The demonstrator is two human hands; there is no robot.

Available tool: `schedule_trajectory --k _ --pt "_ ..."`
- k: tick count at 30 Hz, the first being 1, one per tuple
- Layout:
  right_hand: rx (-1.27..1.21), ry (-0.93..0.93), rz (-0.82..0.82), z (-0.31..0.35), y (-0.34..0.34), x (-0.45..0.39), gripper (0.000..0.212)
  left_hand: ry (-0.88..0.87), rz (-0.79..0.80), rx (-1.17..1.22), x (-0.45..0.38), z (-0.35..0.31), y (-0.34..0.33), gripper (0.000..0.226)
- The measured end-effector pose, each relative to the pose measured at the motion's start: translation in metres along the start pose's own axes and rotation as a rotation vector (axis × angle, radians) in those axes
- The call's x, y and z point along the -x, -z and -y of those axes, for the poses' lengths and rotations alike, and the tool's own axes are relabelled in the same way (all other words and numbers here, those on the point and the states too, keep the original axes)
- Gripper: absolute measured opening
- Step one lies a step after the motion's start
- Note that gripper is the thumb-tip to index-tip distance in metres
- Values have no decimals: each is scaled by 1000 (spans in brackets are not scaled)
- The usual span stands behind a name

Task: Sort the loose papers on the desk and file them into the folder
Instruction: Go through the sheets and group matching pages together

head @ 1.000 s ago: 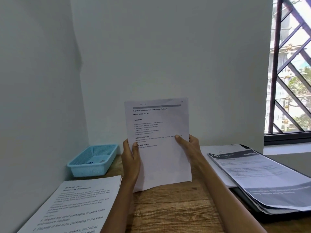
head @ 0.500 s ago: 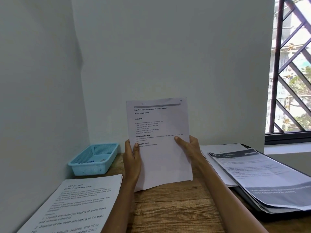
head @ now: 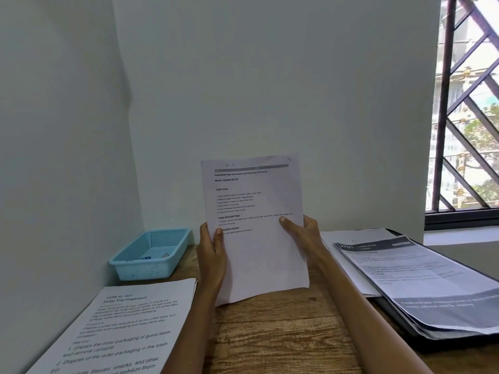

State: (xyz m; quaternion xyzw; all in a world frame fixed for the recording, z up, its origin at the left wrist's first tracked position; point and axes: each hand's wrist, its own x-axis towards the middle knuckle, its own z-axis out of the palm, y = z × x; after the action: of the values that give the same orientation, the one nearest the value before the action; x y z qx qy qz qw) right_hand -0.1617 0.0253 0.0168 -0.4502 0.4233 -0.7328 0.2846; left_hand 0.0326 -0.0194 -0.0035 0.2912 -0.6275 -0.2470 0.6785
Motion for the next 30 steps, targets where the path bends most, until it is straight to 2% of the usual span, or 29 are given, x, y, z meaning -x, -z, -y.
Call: schedule_trajectory --k 14,17,20,23,25,27,28,29,30 --pt "14 2 -6 5 -1 2 11 1 5 10 -1 -7 0 23" --pt "37 9 -17 9 -1 4 11 47 9 51 -1 -14 1 25" --pt "137 -49 -12 17 7 -2 17 259 104 170 -5 -18 4 29" --pt "362 -257 61 5 20 -8 39 492 150 208 -12 -13 11 19" --pt "550 -392 89 -10 25 -6 44 622 161 109 -9 -6 16 22" --pt "809 -427 157 -24 26 -3 25 790 192 -59 1 8 19 29" --pt "944 -431 179 -27 25 -1 26 853 208 -114 5 15 20 31" --pt "1034 -412 184 -29 24 -1 36 893 222 -141 7 22 20 32" --pt "1049 -394 179 -32 23 -2 42 906 224 -160 8 24 20 31"
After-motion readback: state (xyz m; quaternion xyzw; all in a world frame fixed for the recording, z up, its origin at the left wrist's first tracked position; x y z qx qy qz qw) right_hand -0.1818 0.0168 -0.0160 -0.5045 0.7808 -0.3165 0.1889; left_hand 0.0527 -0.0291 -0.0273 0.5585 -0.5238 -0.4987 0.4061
